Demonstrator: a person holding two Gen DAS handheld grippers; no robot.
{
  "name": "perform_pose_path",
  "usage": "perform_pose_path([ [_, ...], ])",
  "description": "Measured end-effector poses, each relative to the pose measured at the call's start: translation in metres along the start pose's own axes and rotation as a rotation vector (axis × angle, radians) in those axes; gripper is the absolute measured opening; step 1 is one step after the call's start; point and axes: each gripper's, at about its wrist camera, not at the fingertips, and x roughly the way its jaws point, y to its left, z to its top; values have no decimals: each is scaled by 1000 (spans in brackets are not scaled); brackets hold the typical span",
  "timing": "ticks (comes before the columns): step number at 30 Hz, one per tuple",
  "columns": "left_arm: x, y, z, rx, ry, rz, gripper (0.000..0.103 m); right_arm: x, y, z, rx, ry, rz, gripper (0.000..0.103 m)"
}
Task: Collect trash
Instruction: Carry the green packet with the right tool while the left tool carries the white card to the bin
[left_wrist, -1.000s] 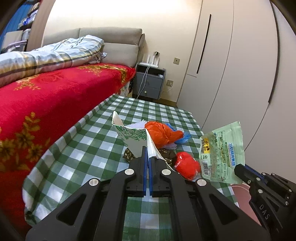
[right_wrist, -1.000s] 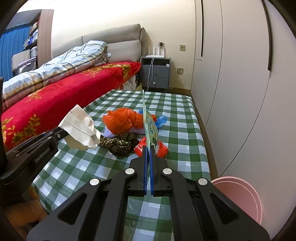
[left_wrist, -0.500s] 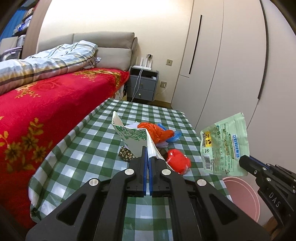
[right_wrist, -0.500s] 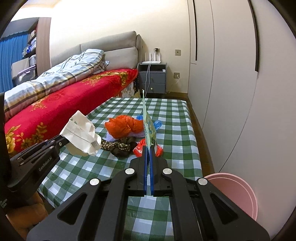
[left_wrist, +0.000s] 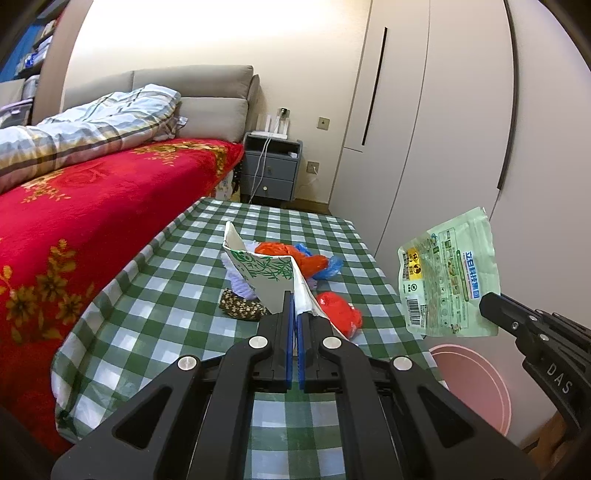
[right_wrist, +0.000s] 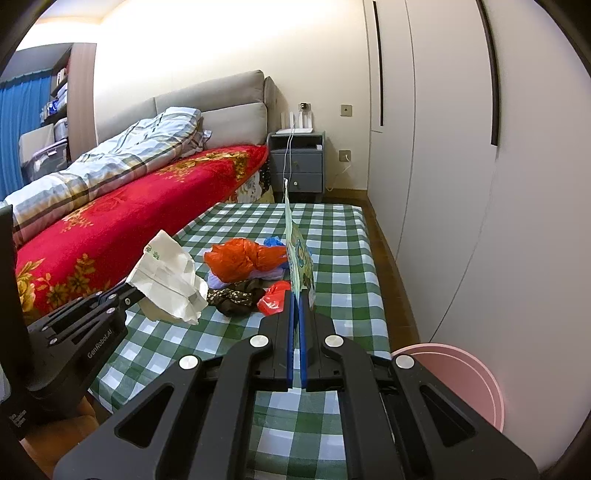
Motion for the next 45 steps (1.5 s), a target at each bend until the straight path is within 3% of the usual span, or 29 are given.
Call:
perform_pose_path([
  [23, 2, -33, -4, 35, 8, -77, 1, -12, -18, 5, 35, -10, -63, 2],
  [45, 8, -89, -13, 72, 50, -221, 1, -62, -100, 8, 184, -32, -245, 2],
])
